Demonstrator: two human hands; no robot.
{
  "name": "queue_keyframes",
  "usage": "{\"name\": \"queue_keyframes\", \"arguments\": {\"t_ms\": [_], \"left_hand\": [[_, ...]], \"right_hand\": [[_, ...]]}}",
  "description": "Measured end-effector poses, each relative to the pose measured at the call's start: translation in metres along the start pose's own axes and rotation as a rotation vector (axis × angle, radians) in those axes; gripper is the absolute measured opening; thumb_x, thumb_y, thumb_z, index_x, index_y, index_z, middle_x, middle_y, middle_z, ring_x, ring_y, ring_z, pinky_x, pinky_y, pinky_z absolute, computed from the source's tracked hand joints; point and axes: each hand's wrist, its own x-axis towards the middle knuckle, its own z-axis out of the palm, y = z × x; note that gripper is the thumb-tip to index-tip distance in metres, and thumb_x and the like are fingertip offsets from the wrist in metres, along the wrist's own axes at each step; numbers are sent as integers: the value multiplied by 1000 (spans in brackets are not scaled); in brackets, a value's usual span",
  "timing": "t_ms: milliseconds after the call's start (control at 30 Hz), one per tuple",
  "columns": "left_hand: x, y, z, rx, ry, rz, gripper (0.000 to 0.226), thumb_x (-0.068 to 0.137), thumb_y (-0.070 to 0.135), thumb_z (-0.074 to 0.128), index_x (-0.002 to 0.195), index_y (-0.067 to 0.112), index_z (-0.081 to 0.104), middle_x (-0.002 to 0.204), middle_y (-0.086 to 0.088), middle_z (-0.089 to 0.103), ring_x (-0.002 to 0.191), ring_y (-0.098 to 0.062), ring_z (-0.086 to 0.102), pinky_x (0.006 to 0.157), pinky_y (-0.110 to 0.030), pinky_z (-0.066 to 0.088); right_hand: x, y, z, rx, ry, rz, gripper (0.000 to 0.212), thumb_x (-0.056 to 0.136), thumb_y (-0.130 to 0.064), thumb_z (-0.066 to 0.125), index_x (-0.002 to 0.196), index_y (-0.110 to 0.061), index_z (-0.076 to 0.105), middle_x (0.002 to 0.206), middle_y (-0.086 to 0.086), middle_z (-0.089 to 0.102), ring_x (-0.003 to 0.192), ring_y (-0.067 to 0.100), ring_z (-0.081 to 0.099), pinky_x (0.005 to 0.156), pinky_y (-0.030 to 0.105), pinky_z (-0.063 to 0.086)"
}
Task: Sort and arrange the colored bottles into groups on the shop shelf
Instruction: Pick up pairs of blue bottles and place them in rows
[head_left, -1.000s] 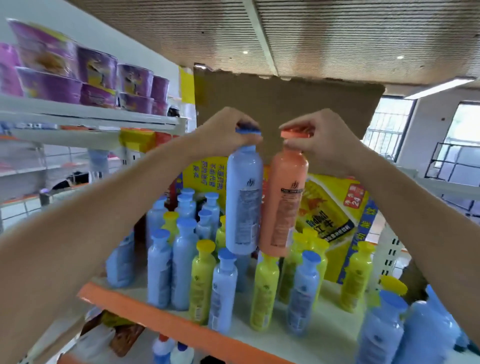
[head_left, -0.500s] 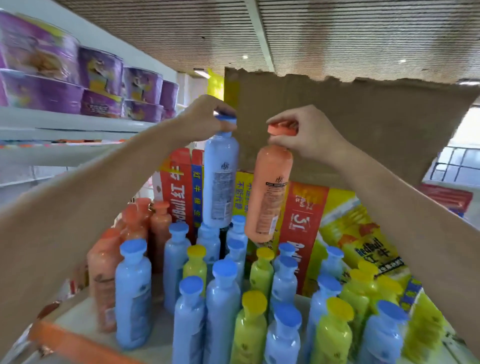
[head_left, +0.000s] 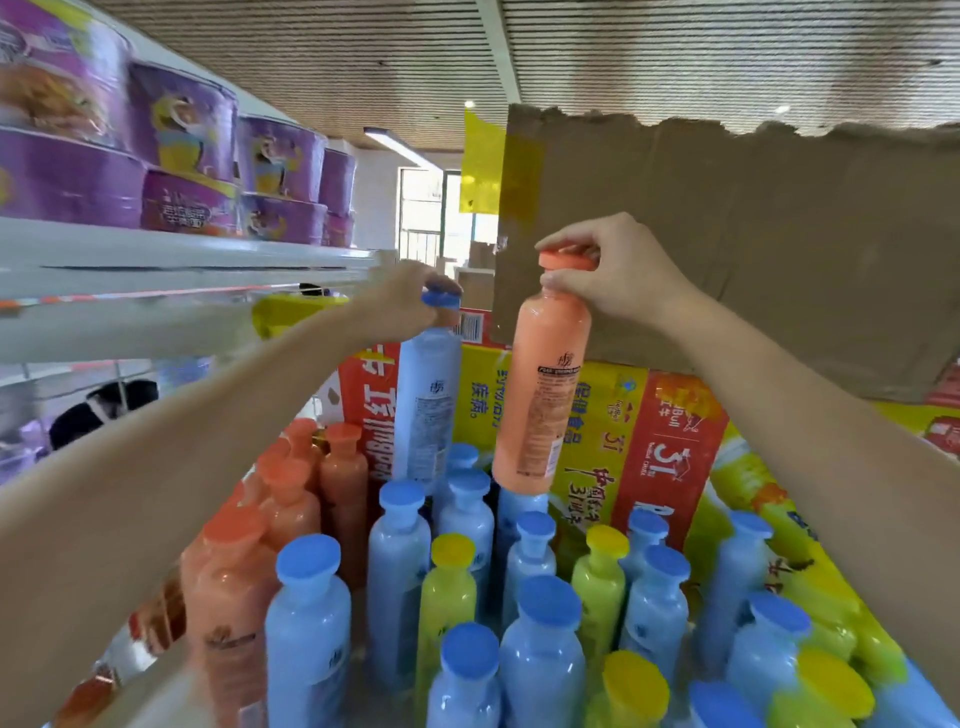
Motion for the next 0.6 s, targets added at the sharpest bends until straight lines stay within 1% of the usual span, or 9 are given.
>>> {"name": "queue_keyframes", "arguments": {"t_ms": [67, 100, 133, 200, 267, 333, 367, 467, 600], "left_hand": [[-6, -14, 12, -15, -63, -9, 31, 83, 4, 64, 113, 5, 63, 99, -3, 60, 98, -13, 54, 82, -16, 37], [-9, -21, 19, -32, -94, -14, 31, 82, -1, 62, 113, 3, 62, 96, -2, 60, 99, -13, 55, 80, -13, 37], [-13, -28, 25, -49, -117, -27, 32, 82, -5, 60, 113, 2, 62, 97, -4, 61, 100, -14, 56, 78, -10, 38], [-23, -40, 37, -72, -164, -80, 34, 83, -6, 58, 115, 1, 60, 110, -10, 64, 100, -13, 55, 74, -5, 37], [-33, -51, 50, -75, -217, -121, 36, 82, -1, 62, 118, 2, 59, 120, -11, 61, 109, -17, 55, 80, -8, 35], [-42, -61, 62, -105, -262, -149, 37, 81, 1, 64, 118, 3, 59, 123, -11, 60, 117, -21, 53, 86, -14, 35], [-46, -65, 67, -113, -291, -160, 37, 81, 0, 63, 118, 3, 59, 123, -11, 60, 118, -21, 52, 87, -14, 35], [-53, -72, 79, -94, -381, -177, 40, 80, 2, 65, 120, 3, 58, 120, -5, 59, 116, -16, 51, 84, -13, 33], [-62, -79, 95, -103, -475, -220, 42, 77, 5, 69, 118, 2, 58, 120, -9, 59, 112, -20, 53, 80, -16, 35]], "right_hand": [[1, -3, 6, 3, -2, 2, 34, 79, -21, 68, 112, -18, 67, 113, 2, 66, 96, 7, 53, 87, 25, 43], [1, -5, 9, 4, -6, 4, 34, 78, -21, 69, 112, -18, 66, 114, 3, 66, 97, 9, 54, 87, 26, 43], [1, -7, 11, 3, -13, 6, 34, 78, -21, 69, 112, -19, 66, 114, 3, 66, 98, 10, 55, 88, 27, 44], [1, -10, 15, 3, -33, 10, 35, 79, -21, 69, 113, -19, 66, 114, 3, 66, 97, 8, 55, 88, 26, 44], [2, -13, 19, 4, -47, 8, 36, 79, -21, 69, 114, -19, 65, 115, 3, 65, 95, 6, 53, 85, 23, 42], [1, -15, 22, 9, -50, 4, 36, 79, -21, 69, 114, -19, 65, 115, 2, 65, 95, 6, 52, 84, 22, 41], [2, -17, 23, 13, -51, 2, 36, 79, -21, 69, 114, -19, 65, 116, 2, 65, 95, 6, 52, 85, 22, 41], [2, -20, 25, 22, -52, -2, 36, 79, -22, 69, 114, -19, 65, 116, 2, 65, 96, 8, 54, 87, 26, 44], [2, -19, 27, 38, -58, -14, 36, 80, -21, 68, 116, -18, 64, 118, 1, 64, 96, 5, 51, 83, 22, 40]]}}
